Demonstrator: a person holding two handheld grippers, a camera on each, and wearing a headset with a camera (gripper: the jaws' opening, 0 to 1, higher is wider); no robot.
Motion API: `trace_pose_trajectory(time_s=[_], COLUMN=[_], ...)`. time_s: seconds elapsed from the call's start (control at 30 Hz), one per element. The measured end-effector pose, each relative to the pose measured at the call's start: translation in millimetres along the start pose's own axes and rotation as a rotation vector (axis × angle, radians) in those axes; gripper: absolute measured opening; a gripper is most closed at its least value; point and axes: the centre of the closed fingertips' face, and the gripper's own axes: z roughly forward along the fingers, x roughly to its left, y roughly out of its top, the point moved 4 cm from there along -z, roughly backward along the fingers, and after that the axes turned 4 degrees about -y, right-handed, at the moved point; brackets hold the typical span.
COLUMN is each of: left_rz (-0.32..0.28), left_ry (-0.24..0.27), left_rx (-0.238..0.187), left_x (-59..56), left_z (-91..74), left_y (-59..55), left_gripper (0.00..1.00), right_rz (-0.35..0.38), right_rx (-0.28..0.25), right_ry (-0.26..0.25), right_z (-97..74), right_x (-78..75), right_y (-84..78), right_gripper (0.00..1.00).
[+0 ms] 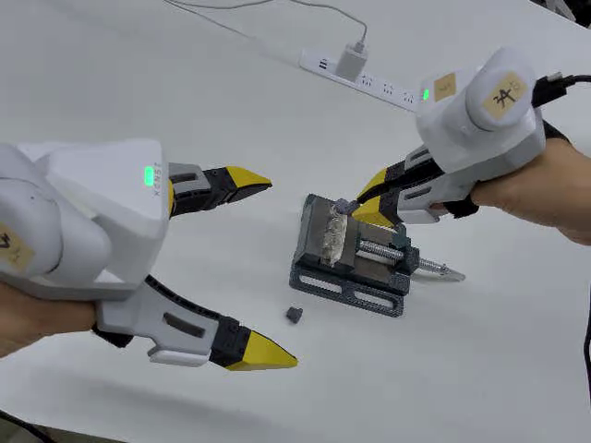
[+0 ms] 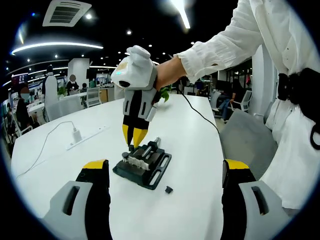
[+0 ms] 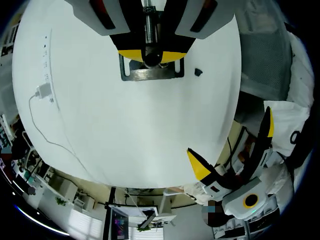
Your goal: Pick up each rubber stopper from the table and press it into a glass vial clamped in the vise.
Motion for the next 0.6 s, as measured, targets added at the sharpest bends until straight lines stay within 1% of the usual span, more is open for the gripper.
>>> trace_pose_trajectory(time_s=[0.07, 0.1, 0.17, 0.33, 0.5, 0.6], left_rz=[-0.005, -0.005, -0.006, -0.011, -0.015, -0.019], left_ry=[0.0, -0.001, -0.003, -0.012, -0.01, -0.008], left_rx=[-0.002, -0.002, 0.002, -0.001, -0.005, -0.006], left_x=[0.3, 0.1, -0.7, -2.3, -1.0, -0.7], left_z=[0.5, 0.7, 1.7, 3.9, 3.9, 3.2], left_y=[-1.5, -2.0, -3.3, -5.6, -6.8, -8.2], left_gripper=[0.93, 0.93, 0.93, 0.93, 0.93, 0.93], right_rz=[-0.015, -0.02, -0.032, -0.049, -0.053, -0.056], right_rx=[0.023, 0.031, 0.048, 0.075, 0.083, 0.091], right_ry=[0.002, 0.001, -0.003, -0.006, -0.011, -0.008], right_z=[5.4, 10.3, 14.8, 18.4, 18.0, 20.7], right_x=[1.5, -0.6, -3.1, -4.2, -1.6, -3.7], right_y=[-2.1, -4.2, -7.1, -10.6, -7.7, -7.8], right_gripper=[0.05, 0.05, 0.05, 0.05, 0.05, 0.05])
